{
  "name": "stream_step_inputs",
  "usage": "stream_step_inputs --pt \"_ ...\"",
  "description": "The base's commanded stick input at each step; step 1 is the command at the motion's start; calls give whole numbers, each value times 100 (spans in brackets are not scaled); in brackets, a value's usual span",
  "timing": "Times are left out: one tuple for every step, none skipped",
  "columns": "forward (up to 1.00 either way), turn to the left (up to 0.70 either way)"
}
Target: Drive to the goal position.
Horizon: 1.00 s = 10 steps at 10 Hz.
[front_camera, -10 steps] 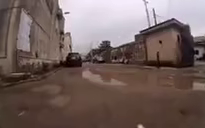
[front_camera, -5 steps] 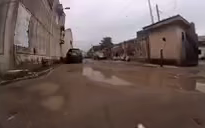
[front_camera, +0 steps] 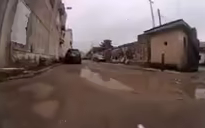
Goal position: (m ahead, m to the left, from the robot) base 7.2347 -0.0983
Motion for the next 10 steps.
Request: stream_step_inputs --pt "50 38" --pt "50 8" --pt "50 0" --pt "50 4" --pt "50 37" --pt "50 50" --pt "49 46" --pt "42 15" --pt "0 0" --pt "0 0"
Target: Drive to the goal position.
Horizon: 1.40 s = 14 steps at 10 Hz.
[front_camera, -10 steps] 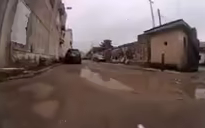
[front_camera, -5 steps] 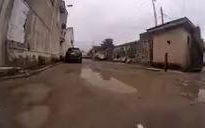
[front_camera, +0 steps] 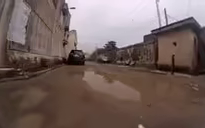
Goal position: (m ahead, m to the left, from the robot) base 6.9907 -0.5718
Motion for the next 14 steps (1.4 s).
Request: stream_step_inputs --pt "0 0" --pt "0 0" --pt "0 0" --pt "0 0" --pt "0 0" --pt "0 0" --pt "0 0" --pt "26 26" --pt "50 50" --pt "50 50" --pt "50 50" --pt "50 50" --pt "50 50" --pt "50 50"
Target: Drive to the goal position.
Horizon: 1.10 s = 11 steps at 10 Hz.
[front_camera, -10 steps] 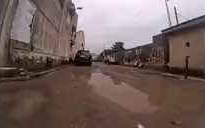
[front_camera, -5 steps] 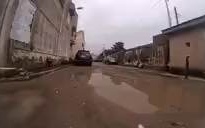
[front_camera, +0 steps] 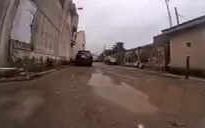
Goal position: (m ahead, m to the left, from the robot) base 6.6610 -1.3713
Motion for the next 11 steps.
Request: stream_step_inputs --pt "50 50" --pt "50 50" --pt "50 50" --pt "50 50" --pt "50 50" --pt "50 50" --pt "24 24" --pt "0 0" --pt "0 0" --pt "0 0" --pt "0 0"
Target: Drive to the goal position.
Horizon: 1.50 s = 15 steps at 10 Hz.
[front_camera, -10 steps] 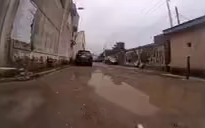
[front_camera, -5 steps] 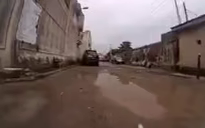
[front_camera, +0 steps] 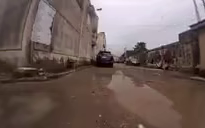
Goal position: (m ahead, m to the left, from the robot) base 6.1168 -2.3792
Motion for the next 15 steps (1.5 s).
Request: stream_step_inputs --pt "0 0" --pt "0 0" --pt "0 0" --pt "31 0" --pt "50 0" --pt "50 0" --pt "50 0" --pt "50 0" --pt "50 0" --pt "50 0" --pt "50 0" --pt "50 0" --pt "50 0" --pt "50 0" --pt "50 0"
